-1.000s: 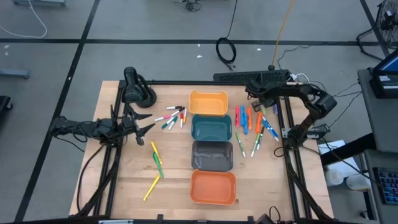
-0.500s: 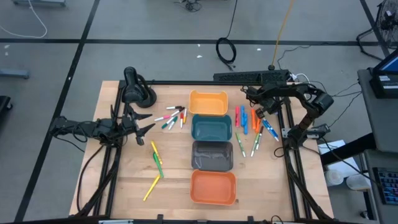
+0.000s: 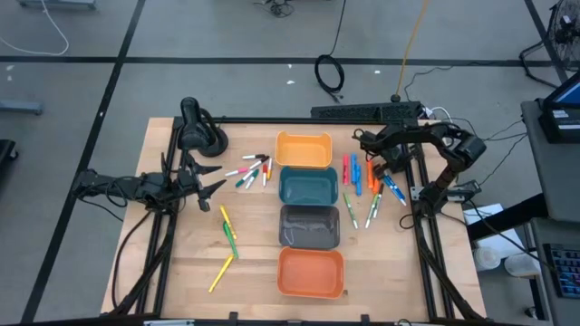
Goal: Pick & Place Markers
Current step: Put the purple highlighter into the yellow bin
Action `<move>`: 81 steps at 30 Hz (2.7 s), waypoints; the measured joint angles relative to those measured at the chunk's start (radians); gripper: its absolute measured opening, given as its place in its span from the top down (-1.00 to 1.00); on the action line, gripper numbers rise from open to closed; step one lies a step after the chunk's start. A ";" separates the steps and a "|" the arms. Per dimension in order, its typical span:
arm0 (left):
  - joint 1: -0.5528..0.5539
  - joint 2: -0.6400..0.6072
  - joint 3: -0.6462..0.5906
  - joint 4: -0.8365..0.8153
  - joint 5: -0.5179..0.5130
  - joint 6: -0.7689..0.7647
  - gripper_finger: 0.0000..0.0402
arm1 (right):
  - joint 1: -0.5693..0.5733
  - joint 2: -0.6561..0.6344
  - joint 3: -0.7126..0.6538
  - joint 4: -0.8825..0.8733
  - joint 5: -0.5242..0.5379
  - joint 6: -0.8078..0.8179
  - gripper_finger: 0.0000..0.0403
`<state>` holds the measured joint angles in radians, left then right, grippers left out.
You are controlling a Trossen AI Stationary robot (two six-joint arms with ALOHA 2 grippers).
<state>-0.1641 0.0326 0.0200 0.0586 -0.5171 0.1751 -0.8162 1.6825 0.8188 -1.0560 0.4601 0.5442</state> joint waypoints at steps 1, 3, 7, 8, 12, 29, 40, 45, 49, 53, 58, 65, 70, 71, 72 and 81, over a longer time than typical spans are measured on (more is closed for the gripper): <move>0.000 0.000 0.000 0.000 0.000 0.000 -0.06 | 0.000 -0.003 0.000 -0.006 0.012 0.009 1.00; 0.000 0.000 0.000 0.001 0.000 0.000 -0.07 | 0.000 -0.004 0.007 -0.030 0.039 0.037 1.00; 0.000 0.000 0.000 0.002 0.000 0.000 -0.07 | 0.000 -0.006 0.038 -0.136 0.100 0.040 0.99; 0.000 0.000 0.000 0.002 0.000 0.000 -0.07 | -0.002 -0.008 0.040 -0.149 0.112 0.034 0.98; 0.000 0.000 0.000 0.002 0.000 0.000 -0.06 | 0.002 -0.057 0.049 -0.070 0.091 0.036 0.84; 0.000 0.000 0.000 0.003 0.001 0.000 -0.07 | -0.033 -0.181 -0.042 0.289 -0.035 0.059 0.14; 0.000 0.000 0.000 0.004 0.001 0.000 -0.07 | -0.035 -0.182 -0.056 0.292 -0.019 0.086 0.19; 0.000 0.000 0.000 0.004 0.001 0.000 -0.07 | -0.040 -0.186 -0.126 0.340 -0.037 0.112 0.23; 0.000 0.000 0.000 0.004 0.001 0.000 -0.07 | -0.041 -0.185 -0.157 0.376 -0.037 0.099 0.23; 0.000 0.000 0.000 0.004 0.001 0.000 -0.07 | -0.040 -0.184 -0.164 0.385 -0.070 0.099 0.31; 0.000 0.000 0.000 0.004 0.001 0.000 -0.07 | -0.040 -0.183 -0.166 0.386 -0.139 0.108 0.54; 0.000 0.000 0.000 0.004 0.001 0.000 -0.07 | -0.039 -0.183 -0.171 0.386 -0.153 0.092 0.75; 0.000 0.000 0.000 0.004 0.001 0.000 -0.06 | -0.037 -0.214 -0.171 0.383 -0.148 0.041 0.76; 0.000 0.000 0.000 0.004 0.001 0.000 -0.07 | -0.037 -0.234 -0.171 0.385 -0.153 0.034 0.76; 0.000 0.000 0.000 0.004 0.001 0.000 -0.07 | -0.037 -0.259 -0.171 0.385 -0.159 0.025 0.76; 0.000 0.000 0.000 0.004 0.001 0.000 -0.06 | -0.022 -0.548 -0.175 0.396 -0.192 -0.038 0.77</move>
<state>-0.1641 0.0322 0.0196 0.0628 -0.5163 0.1753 -0.8385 1.1341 0.6441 -0.6601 0.2684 0.5058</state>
